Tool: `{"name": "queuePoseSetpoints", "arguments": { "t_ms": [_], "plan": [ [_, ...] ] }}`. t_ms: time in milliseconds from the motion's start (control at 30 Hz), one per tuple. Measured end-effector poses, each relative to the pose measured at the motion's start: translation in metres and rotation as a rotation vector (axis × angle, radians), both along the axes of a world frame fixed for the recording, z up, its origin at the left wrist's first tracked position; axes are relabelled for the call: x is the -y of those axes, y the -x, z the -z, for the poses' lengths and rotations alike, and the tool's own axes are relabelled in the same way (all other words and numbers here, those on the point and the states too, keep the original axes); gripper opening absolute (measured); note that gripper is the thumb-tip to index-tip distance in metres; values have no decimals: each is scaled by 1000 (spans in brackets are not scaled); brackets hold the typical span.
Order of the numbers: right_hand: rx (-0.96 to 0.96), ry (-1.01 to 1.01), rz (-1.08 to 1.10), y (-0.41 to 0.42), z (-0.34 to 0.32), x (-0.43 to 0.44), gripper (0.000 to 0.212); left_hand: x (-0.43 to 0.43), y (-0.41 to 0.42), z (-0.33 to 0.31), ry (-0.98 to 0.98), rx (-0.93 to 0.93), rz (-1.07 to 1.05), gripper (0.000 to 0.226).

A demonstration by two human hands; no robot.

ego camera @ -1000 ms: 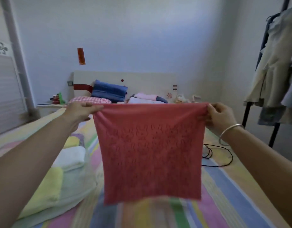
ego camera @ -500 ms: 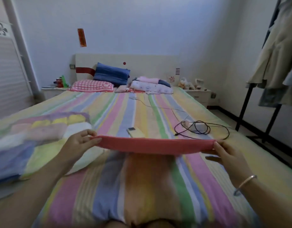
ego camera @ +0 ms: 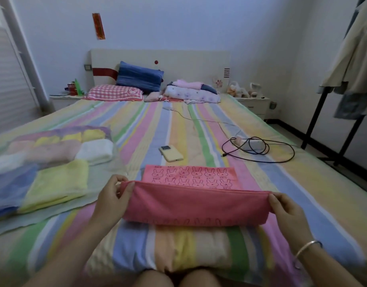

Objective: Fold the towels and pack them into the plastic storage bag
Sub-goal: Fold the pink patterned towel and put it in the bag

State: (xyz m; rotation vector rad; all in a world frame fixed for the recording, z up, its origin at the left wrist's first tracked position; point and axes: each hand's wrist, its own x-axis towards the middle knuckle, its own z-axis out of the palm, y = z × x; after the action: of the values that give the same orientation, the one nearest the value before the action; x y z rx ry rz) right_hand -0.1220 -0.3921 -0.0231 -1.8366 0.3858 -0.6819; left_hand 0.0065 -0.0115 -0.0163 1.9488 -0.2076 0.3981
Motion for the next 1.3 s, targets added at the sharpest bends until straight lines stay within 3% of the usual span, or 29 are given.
{"name": "queuePoseSetpoints", "arguments": {
  "t_ms": [200,500,667,767,900,967,1033,1133,1200,1300],
  "plan": [
    [-68,122,93,-98,1,24,15,44,-82,-5,-332,167,-159,14],
    [-328,290,101,-216,44,56,15,71,-188,39,-858,-83,-278,19],
    [-364,318,94,-219,54,54,16,71,-192,54,-965,-95,-312,20],
    [-557,379,142,-211,46,52,34,70,-190,51,-913,-73,-257,16],
    [-872,486,74,-191,23,45,76,81,-169,36,-935,122,-197,44],
    [-938,362,-11,-173,17,37,80,101,-137,26,-823,153,-5,42],
    [-938,84,-99,-152,15,31,82,120,-97,22,-717,110,214,37],
    [-836,-313,-189,-124,13,18,54,137,-48,27,-839,92,509,71],
    [-712,-413,-145,-115,20,13,34,139,-40,40,-1028,71,571,87],
    [-510,-466,9,-108,28,3,20,142,-45,44,-1128,62,430,76]
  ]
}}
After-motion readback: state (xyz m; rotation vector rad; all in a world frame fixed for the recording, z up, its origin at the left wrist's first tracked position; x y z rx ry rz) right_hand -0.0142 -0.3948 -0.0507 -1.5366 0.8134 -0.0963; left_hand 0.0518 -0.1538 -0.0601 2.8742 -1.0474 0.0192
